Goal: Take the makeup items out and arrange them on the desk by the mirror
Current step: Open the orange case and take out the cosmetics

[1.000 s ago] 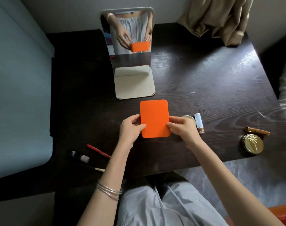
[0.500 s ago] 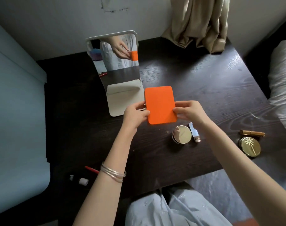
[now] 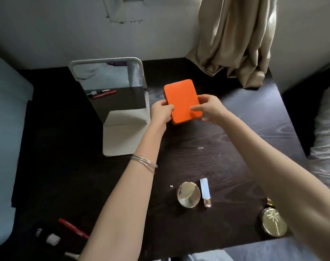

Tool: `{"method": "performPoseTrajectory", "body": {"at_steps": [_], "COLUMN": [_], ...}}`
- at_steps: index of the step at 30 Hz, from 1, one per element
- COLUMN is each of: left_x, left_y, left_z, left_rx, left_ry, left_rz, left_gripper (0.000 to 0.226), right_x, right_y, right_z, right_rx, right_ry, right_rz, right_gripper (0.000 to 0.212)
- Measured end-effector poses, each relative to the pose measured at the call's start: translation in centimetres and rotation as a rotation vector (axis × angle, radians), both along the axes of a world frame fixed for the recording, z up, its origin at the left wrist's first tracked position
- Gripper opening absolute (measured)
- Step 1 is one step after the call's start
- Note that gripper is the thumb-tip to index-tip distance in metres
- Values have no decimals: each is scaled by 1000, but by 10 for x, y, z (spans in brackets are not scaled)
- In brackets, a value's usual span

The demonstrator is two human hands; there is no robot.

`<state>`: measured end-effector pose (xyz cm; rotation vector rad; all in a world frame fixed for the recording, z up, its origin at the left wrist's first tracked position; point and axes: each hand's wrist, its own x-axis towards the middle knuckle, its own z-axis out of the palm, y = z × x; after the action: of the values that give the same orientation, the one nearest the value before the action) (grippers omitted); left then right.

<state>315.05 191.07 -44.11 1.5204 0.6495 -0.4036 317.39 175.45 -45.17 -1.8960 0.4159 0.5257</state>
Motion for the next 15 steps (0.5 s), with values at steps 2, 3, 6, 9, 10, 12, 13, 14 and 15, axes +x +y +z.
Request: {"method": "performPoseTrajectory", "body": {"at_steps": [2, 3, 6, 9, 10, 12, 13, 14, 15], "left_x": [15, 21, 36, 44, 46, 49, 50, 50, 51], "left_y": [-8, -11, -16, -18, -18, -19, -19, -19, -19], "left_z": [-6, -10, -25, -37, -40, -47, -50, -52, -54], "left_rx": [-17, -29, -58, -75, -66, -58, -60, -64, -60], "left_ry": [9, 24, 111, 179, 192, 204, 203, 204, 212], "left_rz": [55, 78, 142, 207, 218, 246, 248, 245, 235], "left_gripper": [44, 42, 17, 20, 19, 15, 10, 11, 21], "right_x": [22, 32, 53, 65, 68, 75, 78, 82, 86], "right_y": [1, 1, 4, 9, 10, 10, 10, 10, 9], "right_z": [-2, -5, -16, -27, -31, -37, -38, -39, -39], "right_rx": [-7, -15, -63, -108, -108, -95, -99, -107, -113], "right_ry": [22, 25, 37, 105, 127, 153, 156, 152, 144], "right_rz": [52, 70, 115, 154, 155, 156, 168, 187, 206], "right_gripper": [51, 54, 58, 55, 56, 57, 57, 58, 59]}}
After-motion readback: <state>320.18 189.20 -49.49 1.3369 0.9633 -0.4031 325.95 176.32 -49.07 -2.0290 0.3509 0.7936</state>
